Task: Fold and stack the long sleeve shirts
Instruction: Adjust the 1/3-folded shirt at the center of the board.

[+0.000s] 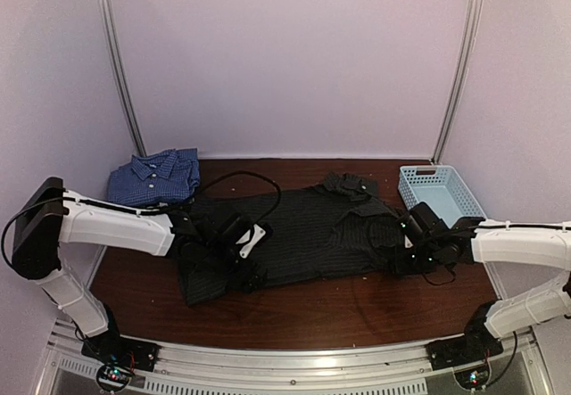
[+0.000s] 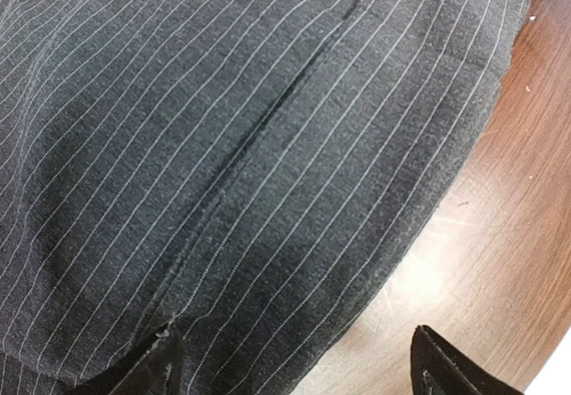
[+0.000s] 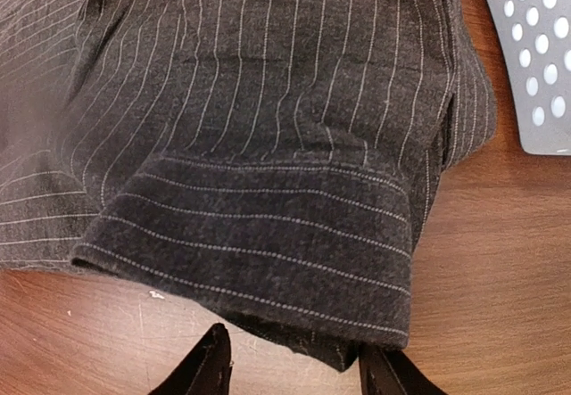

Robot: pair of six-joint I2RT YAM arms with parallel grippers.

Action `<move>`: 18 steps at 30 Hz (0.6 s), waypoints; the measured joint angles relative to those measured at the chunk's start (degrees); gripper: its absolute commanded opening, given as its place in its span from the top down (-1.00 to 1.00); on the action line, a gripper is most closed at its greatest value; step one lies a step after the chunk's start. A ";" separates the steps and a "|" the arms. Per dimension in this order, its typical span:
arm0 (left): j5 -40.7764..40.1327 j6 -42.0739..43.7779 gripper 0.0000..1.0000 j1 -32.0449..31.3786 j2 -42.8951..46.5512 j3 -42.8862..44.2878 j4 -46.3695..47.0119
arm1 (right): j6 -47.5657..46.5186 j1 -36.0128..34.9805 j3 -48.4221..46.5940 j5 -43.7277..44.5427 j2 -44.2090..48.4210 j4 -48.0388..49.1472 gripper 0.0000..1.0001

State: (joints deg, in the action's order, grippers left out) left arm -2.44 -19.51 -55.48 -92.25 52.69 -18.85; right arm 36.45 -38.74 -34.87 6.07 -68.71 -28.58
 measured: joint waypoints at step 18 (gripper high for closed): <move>-6.51 -7.72 -0.81 0.00 3.54 -5.11 -0.70 | -5.22 5.14 0.48 -4.33 -1.55 4.76 0.80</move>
State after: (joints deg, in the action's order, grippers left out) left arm -8.95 -27.22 -55.48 -88.71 47.57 -19.55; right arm 31.22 -33.61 -34.39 1.74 -70.26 -23.81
